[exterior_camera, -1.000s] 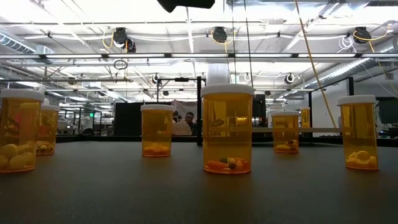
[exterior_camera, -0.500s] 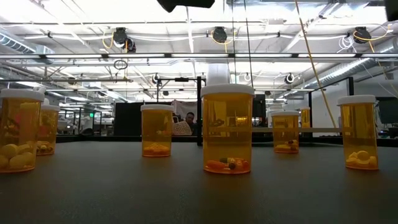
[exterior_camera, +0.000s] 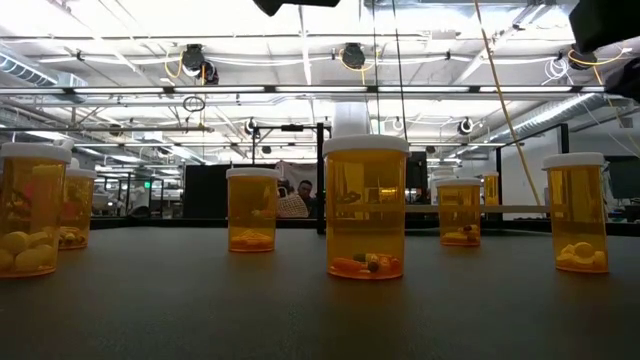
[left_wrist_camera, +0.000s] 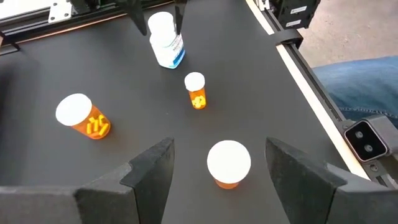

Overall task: Pick and place medicine bottles onto shelf by color
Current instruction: Put the white pill bottle on the shelf aligned with the other white pill bottle

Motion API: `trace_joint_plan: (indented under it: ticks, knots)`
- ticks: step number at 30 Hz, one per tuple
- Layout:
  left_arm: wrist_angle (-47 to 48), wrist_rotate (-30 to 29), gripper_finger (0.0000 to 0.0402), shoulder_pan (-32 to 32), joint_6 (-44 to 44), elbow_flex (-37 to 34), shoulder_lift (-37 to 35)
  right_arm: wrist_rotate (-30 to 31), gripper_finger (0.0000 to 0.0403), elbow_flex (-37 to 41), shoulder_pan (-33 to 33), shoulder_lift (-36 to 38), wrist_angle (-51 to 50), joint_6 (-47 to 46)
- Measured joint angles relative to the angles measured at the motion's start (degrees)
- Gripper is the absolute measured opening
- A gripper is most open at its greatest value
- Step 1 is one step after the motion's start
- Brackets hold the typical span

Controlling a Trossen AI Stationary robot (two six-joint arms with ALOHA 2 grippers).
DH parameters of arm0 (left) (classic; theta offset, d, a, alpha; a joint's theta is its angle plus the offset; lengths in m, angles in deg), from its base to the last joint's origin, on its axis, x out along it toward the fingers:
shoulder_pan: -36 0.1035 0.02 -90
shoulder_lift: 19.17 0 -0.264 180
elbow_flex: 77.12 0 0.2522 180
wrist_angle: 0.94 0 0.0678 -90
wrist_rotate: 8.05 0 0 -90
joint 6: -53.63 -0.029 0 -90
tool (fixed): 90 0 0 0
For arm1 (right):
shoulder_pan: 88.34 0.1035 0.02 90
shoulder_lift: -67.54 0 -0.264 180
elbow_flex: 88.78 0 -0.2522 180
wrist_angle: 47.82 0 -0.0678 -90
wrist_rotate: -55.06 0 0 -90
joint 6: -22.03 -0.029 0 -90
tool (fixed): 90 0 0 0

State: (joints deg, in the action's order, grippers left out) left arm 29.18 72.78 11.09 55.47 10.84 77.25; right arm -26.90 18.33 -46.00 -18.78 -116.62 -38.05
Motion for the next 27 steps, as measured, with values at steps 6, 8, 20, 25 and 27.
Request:
trace_joint_plan:
  ticks: [6, 8, 20, 25, 27]
  knots:
    - [0.0, 0.0, 0.025, 0.0, 0.0, 0.0, 0.0, -0.7, 0.0237, 0.0, -0.4, 0.0, 0.0, -5.0]
    - [0.0, 0.0, 0.0251, 0.0, 0.0, 0.0, 0.0, -0.6, 0.023, 0.0, -0.6, 0.0, 0.0, -7.0]
    - [0.0, 0.0, 0.025, 0.0, 0.0, 0.0, 0.0, 1.1, 0.0182, 1.0, -0.8, 0.1, 0.5, -8.2]
    - [0.0, 0.0, 0.025, 0.0, 0.1, 0.0, 0.0, 1.1, 0.0181, 1.2, -0.8, 0.1, 0.9, -7.7]
    - [0.0, 0.0, 0.0251, 0.0, 0.1, 0.0, 0.0, 1.1, 0.0185, 1.2, -0.8, 0.3, 1.3, -7.2]
